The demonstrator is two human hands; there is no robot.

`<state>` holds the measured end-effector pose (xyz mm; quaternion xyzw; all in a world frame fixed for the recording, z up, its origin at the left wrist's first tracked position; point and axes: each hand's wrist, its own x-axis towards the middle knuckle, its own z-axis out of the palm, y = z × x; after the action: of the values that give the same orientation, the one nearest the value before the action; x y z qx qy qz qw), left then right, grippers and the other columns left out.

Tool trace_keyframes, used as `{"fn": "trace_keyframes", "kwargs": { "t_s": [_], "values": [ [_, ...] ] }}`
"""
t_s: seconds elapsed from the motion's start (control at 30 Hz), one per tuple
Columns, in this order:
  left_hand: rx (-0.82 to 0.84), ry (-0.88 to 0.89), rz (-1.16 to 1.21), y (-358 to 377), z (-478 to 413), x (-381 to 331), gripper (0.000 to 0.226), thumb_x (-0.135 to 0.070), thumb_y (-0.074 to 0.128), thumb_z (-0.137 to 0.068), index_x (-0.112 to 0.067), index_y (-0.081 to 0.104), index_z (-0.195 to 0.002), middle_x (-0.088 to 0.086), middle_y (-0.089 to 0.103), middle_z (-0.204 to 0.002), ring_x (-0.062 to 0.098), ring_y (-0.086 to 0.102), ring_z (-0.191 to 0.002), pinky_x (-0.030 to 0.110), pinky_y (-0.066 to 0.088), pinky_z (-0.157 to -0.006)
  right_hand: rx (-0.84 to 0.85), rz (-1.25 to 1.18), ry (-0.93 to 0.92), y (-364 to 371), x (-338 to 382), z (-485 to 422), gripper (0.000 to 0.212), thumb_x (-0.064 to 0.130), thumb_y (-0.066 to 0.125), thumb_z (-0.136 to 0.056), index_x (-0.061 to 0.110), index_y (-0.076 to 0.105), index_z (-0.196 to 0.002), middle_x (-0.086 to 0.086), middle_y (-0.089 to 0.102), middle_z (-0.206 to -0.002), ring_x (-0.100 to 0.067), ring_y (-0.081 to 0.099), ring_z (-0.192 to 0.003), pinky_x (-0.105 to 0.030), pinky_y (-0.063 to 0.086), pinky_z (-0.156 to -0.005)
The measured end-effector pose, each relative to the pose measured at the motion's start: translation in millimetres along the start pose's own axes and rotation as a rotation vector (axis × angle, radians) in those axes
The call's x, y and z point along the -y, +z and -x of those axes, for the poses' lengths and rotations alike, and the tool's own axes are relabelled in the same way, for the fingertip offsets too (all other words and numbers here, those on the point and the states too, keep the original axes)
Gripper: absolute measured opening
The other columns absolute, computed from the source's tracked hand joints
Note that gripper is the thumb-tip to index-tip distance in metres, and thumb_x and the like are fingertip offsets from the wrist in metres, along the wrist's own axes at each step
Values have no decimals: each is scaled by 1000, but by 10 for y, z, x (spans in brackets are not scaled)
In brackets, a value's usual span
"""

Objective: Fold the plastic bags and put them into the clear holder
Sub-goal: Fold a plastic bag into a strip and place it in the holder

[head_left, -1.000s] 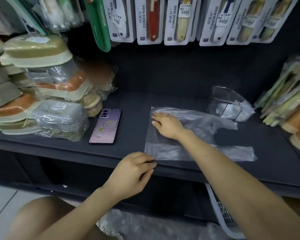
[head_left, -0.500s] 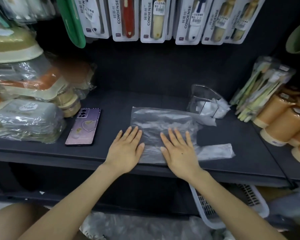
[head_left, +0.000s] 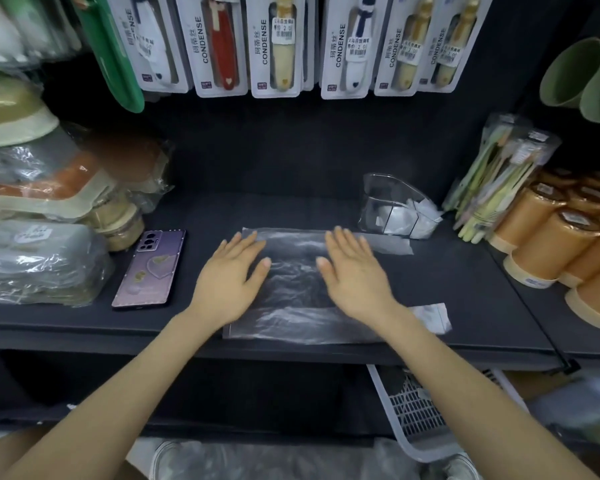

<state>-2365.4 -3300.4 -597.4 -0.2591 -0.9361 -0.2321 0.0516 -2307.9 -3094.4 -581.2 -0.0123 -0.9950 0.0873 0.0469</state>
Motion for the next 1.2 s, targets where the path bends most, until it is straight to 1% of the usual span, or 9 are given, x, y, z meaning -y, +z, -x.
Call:
{"fn": "trace_keyframes", "kwargs": {
  "t_s": [0.23, 0.53, 0.67, 0.73, 0.83, 0.93, 1.0, 1.1, 1.2],
  "values": [
    [248, -14, -306, 342, -628, 165, 59, -42, 18, -104, -10, 11, -153, 5, 9, -162, 19, 4, -149, 31, -1, -120, 177, 98, -32, 398, 246, -712, 63, 43, 18, -103, 4, 12, -152, -14, 10, -160, -22, 4, -148, -37, -4, -120],
    [273, -70, -159, 338, -586, 277, 61, -48, 11, -103, -15, 5, -154, 1, -1, -162, 15, -6, -149, 31, -6, -119, 158, 163, 132, 202, -406, -331, 66, 49, 7, -102, 7, 9, -153, -10, 7, -161, -18, 0, -149, -35, -9, -119],
    [107, 102, -161, 228, -188, 55, 87, -65, -11, -85, -12, 10, -151, -5, -2, -152, 11, -6, -145, 24, -11, -116, -3, 79, -12, 81, 47, 15, 87, 55, -15, -84, 8, 13, -152, -9, 12, -160, -19, 4, -149, -34, -12, -118],
    [140, 167, -167, 256, 122, -63, 94, -68, -23, -81, -12, 9, -149, -4, 1, -153, 11, -6, -144, 24, -11, -116, 61, 44, -114, 194, 283, 221, 93, 61, -19, -83, 8, 12, -152, -9, 10, -160, -19, 3, -149, -34, -15, -117],
    [247, 113, -185, 332, 365, -37, 97, -70, -39, -65, -21, -10, -144, -8, -15, -152, 7, -18, -142, 22, -18, -113, 147, 27, -138, 370, 294, 394, 98, 64, -25, -78, 10, 8, -153, -8, 5, -161, -17, -3, -149, -35, -17, -116],
    [260, 83, -204, 340, 365, -4, 94, -74, -34, -64, -24, -16, -142, -10, -21, -148, 3, -23, -137, 22, -20, -112, 150, 57, -35, 416, -81, 501, 97, 60, -29, -72, 14, -1, -153, -4, -4, -161, -15, -9, -148, -35, -17, -117],
    [271, 91, -238, 356, 346, -14, 86, -66, -22, -72, -23, -14, -146, -10, -21, -148, 3, -23, -137, 24, -18, -113, 85, 76, 21, 375, -325, 593, 101, 62, -35, -73, 13, 4, -153, -9, 3, -161, -20, -3, -149, -36, -16, -117],
    [306, 65, -191, 331, 325, -9, 79, -65, -9, -84, -22, -7, -151, -10, -19, -149, 5, -18, -142, 23, -15, -115, -100, 64, -84, 305, -392, 743, 82, 60, -2, -96, 8, 38, -145, -17, 35, -151, -31, 27, -143, -42, 3, -117],
    [196, -36, 220, 222, 346, -12, 55, -43, 34, -102, -22, 20, -151, -14, 8, -153, 0, 2, -143, 16, 0, -114, -157, 48, -320, 341, -258, 860, 66, 64, 40, -89, 14, 62, -126, -9, 52, -140, -26, 45, -133, -45, 19, -113]
  ]
}}
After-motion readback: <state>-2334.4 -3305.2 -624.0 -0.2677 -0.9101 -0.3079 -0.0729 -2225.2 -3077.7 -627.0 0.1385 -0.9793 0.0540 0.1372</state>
